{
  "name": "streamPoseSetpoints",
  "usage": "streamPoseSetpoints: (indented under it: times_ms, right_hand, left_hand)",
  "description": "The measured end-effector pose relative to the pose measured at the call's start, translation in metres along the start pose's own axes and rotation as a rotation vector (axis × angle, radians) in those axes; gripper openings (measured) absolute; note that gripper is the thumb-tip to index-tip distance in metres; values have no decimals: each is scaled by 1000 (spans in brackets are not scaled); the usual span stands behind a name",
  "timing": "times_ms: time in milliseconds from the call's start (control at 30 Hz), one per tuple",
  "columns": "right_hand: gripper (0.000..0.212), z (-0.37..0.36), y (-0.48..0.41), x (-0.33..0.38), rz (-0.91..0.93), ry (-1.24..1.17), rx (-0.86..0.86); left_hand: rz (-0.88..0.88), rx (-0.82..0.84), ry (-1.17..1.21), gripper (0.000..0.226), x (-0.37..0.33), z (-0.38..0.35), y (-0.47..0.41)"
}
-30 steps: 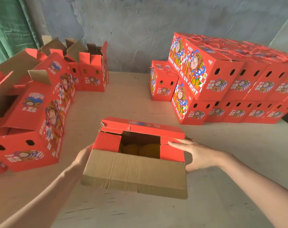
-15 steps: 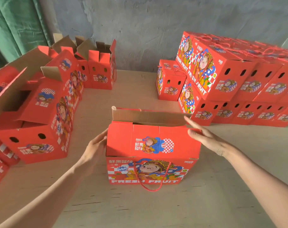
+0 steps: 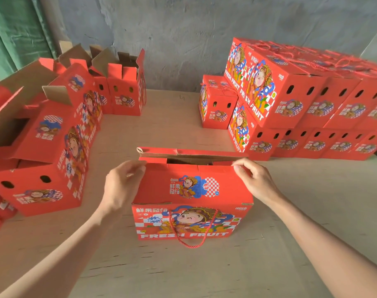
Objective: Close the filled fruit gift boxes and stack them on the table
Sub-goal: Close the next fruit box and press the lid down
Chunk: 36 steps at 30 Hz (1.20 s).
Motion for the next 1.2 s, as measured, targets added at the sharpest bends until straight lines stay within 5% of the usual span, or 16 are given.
streamPoseSetpoints:
  times_ms: [133,233,300,433,533,1067,1200]
  right_hand:
    - [17,-5,6,0,47,56,32]
    - [18,-7,9,-5,54,101,49]
    - [32,-9,12,-13,-31,116,104]
    - [93,-19,20,-16,-88,195,327]
    - [112,-28,23,-13,-36,321,453]
    - [108,-28,23,-10,-8,441,430]
    - [59,-21,18,-11,-108,188,287]
  left_hand:
    - [-176,59,-274,64,-14,-15,6]
    - [-297,283,-629,121,-13,-31,9]
    - [-388,395,-851,134,-8,-40,14]
    - [-475,279,-877,113,-16,-38,18]
    - [-487,253,-842,106,-20,-37,19]
    - [-391,258,-655,116,-16,-39,20]
    - [-310,212,-661,83,-15,-43,16]
Point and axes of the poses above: each hand's wrist, its own y-axis away from the middle knuckle, its own z-axis out of the back of the hand, x = y × z, the point moved 7 cm from there along -y, towards the middle knuckle, and after that the axes turned 13 degrees about -y, right-handed, at the moved point
